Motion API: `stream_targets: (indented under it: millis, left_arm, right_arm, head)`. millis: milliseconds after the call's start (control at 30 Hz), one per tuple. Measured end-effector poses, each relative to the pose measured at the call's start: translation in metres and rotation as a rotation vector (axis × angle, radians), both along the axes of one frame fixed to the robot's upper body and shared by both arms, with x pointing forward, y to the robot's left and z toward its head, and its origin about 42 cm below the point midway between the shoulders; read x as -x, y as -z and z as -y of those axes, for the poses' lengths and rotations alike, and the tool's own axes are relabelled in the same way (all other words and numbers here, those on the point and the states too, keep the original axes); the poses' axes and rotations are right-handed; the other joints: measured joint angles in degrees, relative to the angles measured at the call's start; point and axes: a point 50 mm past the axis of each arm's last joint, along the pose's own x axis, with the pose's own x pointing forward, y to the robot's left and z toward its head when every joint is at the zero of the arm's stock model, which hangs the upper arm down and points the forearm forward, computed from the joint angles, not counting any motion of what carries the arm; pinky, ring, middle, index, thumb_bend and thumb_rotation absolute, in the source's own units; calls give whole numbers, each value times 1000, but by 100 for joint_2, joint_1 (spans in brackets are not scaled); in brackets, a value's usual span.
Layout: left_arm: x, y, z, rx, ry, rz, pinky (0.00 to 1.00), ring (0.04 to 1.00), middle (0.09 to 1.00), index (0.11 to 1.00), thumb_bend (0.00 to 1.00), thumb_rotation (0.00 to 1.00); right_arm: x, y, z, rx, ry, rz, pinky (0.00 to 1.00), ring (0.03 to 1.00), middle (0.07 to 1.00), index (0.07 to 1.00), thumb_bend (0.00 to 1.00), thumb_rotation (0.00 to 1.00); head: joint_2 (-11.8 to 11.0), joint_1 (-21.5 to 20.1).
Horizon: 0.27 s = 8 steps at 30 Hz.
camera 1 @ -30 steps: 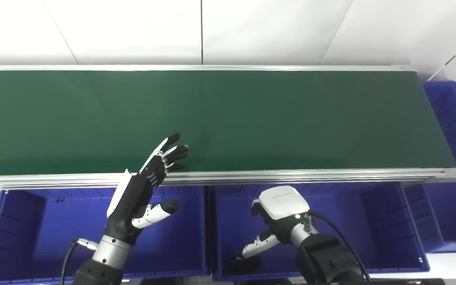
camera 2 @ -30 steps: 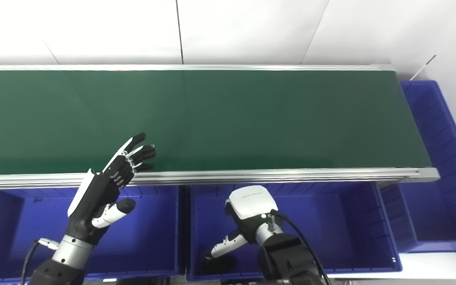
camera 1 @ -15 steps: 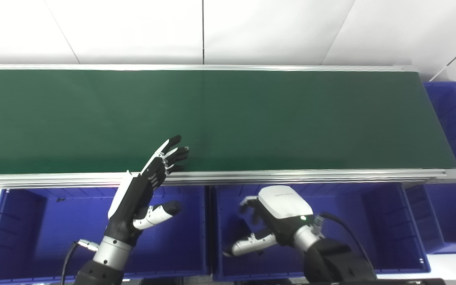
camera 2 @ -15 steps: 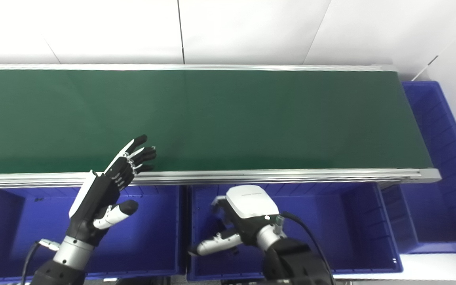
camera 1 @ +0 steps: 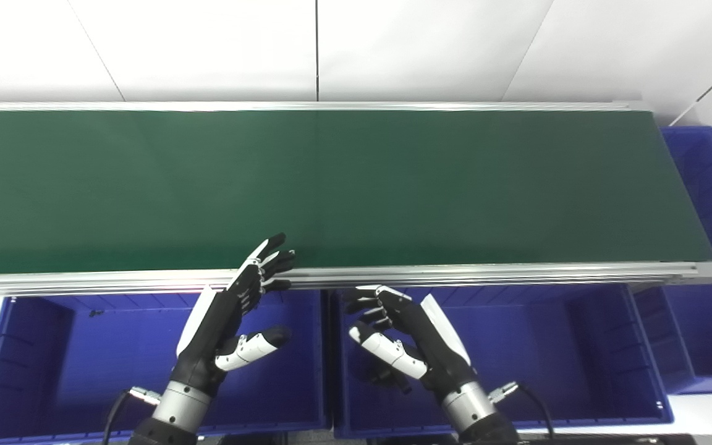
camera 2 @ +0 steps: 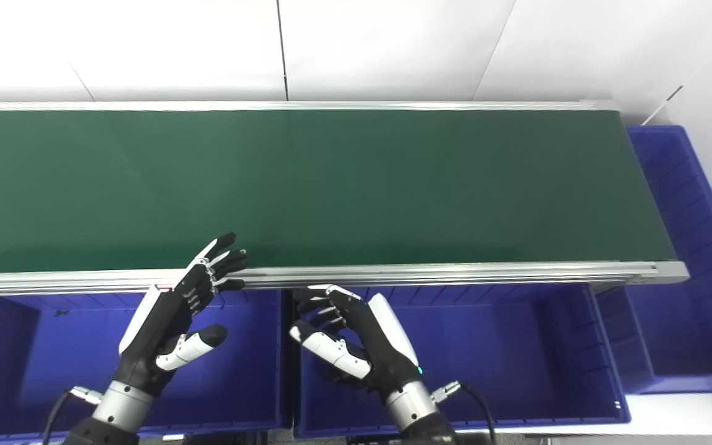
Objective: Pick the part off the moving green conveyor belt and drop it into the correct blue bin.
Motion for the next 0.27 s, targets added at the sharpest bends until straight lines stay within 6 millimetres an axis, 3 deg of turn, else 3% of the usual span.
stream_targets:
  millis: [33, 267]
  left_arm:
    - [2, 2, 1, -3, 2, -5, 785, 865, 872, 924, 752, 719]
    - [13, 9, 12, 14, -5, 54, 771, 859, 871, 916, 789, 749]
  right_arm:
    - [2, 4, 2, 4, -1, 17, 776, 842, 872, 842, 741, 951]
    - [6, 16, 8, 3, -25, 213, 821, 893, 918, 888, 774, 979]
  head:
    - [-104, 113]
    - [-535, 316]
